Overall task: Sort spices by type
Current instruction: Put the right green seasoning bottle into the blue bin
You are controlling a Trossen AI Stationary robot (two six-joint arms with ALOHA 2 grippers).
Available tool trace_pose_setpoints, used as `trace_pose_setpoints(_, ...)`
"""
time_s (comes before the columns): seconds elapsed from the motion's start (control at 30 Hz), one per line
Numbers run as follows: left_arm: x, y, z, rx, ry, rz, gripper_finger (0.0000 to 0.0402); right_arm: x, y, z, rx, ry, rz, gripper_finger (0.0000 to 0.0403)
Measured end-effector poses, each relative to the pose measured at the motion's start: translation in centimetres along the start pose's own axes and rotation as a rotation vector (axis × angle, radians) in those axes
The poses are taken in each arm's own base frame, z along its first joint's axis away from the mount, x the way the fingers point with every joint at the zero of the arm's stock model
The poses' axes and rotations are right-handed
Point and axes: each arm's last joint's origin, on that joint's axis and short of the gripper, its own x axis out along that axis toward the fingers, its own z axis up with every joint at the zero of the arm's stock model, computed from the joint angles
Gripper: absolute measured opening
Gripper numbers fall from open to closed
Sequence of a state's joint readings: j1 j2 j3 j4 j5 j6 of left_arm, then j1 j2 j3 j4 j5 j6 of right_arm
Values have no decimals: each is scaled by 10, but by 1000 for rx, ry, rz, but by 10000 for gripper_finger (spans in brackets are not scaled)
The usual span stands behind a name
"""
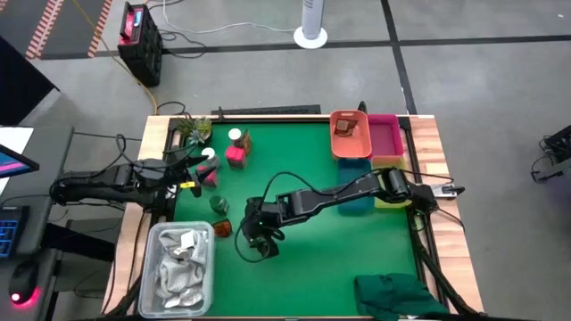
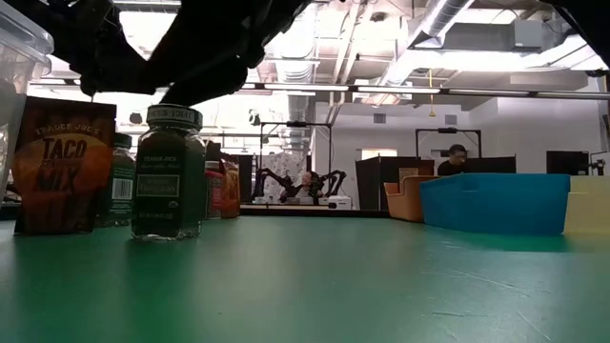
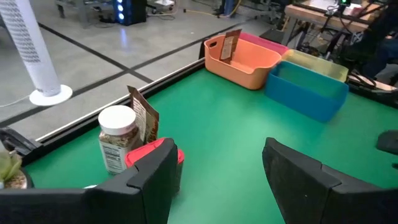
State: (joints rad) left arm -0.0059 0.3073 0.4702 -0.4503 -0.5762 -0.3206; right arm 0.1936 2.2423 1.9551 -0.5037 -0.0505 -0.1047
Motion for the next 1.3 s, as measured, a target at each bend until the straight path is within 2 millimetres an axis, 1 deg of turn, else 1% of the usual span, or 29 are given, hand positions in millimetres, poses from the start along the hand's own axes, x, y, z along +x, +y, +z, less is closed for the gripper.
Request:
trace_pose_setpoints(0.17,0,1,1,-6,-21,33,226,3,2,-2,17,15,-12,378)
trace_pose_setpoints(0.3,0,0,3,-15,-36,31,226,12,3,-9,39,41,-9,378)
trace_pose_setpoints(0.4,0,0,4,-17,-47,29,226,21,5,-10,40,27,-8,378)
trace_pose_setpoints(0.5,0,0,5,-16,-53,27,226,29,9,-18,41,73,-4,378)
trace_pose_setpoints(0.57,0,0,5,-16,-53,27,226,34,8,-19,42,62,-8,378)
trace_pose_setpoints(0.8,0,-1,6,-7,-62,24,226,39,7,-23,45,81,-13,364)
trace_pose_setpoints(0.93,0,-1,6,3,-63,23,226,39,5,-21,44,58,-17,336)
trace_pose_setpoints(1.23,0,-1,7,5,-74,20,226,38,0,-22,45,60,-23,233)
trace_pose_setpoints(1.3,0,-1,8,6,-81,18,226,38,0,-22,46,62,-23,221)
